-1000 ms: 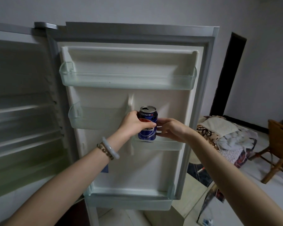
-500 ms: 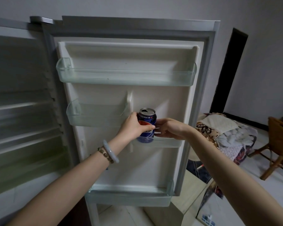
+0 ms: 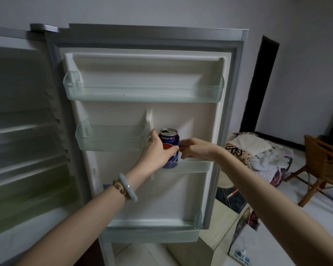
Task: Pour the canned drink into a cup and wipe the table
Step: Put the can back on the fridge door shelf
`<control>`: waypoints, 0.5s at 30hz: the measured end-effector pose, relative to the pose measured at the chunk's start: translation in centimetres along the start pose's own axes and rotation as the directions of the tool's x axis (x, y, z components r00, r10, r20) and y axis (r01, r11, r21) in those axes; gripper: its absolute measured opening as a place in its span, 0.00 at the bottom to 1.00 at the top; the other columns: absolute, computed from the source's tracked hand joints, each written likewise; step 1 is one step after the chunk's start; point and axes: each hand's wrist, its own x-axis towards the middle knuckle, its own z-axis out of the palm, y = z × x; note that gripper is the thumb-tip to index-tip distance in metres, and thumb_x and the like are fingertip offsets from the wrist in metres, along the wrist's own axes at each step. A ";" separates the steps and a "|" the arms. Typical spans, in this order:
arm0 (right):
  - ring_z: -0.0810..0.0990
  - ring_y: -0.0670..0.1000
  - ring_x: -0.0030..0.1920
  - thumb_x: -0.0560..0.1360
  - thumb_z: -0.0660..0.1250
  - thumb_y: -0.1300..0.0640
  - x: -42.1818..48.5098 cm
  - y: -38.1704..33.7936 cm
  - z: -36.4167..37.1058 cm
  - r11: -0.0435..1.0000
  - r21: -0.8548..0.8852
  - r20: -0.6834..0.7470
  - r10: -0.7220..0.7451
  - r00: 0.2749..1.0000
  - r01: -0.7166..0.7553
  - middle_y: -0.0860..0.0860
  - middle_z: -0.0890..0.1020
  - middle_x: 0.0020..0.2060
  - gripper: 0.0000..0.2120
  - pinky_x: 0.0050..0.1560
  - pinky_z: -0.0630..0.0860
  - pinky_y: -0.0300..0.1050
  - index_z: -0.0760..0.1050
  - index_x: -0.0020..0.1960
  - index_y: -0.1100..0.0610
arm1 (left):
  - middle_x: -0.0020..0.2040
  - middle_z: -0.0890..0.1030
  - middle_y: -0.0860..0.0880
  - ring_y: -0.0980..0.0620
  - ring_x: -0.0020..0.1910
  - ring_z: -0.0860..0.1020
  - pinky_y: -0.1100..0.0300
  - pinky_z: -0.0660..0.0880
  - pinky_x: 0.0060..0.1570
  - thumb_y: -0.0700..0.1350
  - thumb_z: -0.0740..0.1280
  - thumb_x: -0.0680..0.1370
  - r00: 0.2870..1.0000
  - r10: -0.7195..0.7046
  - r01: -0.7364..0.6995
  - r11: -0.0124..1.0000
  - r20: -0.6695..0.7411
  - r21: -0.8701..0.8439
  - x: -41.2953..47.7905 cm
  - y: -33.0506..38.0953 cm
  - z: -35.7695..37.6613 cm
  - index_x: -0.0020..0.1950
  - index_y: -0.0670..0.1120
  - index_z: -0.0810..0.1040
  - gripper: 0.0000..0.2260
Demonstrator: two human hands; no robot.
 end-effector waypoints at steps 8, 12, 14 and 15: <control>0.73 0.46 0.63 0.74 0.64 0.66 -6.4 -0.2 -3.5 0.967 -0.231 -0.196 -0.158 0.968 0.111 0.52 0.73 0.66 0.25 0.63 0.66 0.37 0.66 0.70 0.58 | 0.77 0.55 0.41 0.46 0.76 0.53 0.61 0.46 0.72 0.56 0.62 0.78 0.894 0.447 -0.416 0.844 -0.015 0.339 -5.5 1.7 -0.6 0.77 0.40 0.47 0.37; 0.76 0.43 0.58 0.74 0.60 0.69 -9.5 3.6 -4.0 0.955 -0.234 -0.436 -0.273 0.857 0.185 0.51 0.78 0.61 0.21 0.60 0.70 0.35 0.72 0.65 0.57 | 0.73 0.64 0.38 0.42 0.73 0.62 0.53 0.53 0.73 0.54 0.62 0.78 0.790 0.608 -0.558 0.660 0.078 0.502 -7.4 2.1 1.3 0.74 0.36 0.58 0.32; 0.76 0.45 0.59 0.74 0.59 0.69 -10.0 6.2 -3.9 0.952 -0.255 -0.533 -0.284 0.797 0.169 0.52 0.78 0.61 0.21 0.64 0.72 0.43 0.73 0.65 0.58 | 0.69 0.71 0.38 0.41 0.69 0.69 0.47 0.60 0.70 0.52 0.63 0.76 0.730 0.670 -0.613 0.553 0.137 0.563 -8.0 2.2 3.1 0.71 0.35 0.65 0.29; 0.76 0.46 0.61 0.74 0.59 0.69 -10.0 7.6 -3.8 0.957 -0.243 -0.564 -0.271 0.780 0.157 0.52 0.78 0.61 0.21 0.65 0.71 0.46 0.72 0.65 0.58 | 0.67 0.73 0.38 0.42 0.67 0.71 0.46 0.62 0.69 0.52 0.64 0.76 0.712 0.684 -0.626 0.514 0.161 0.586 -8.1 2.3 4.1 0.70 0.36 0.67 0.29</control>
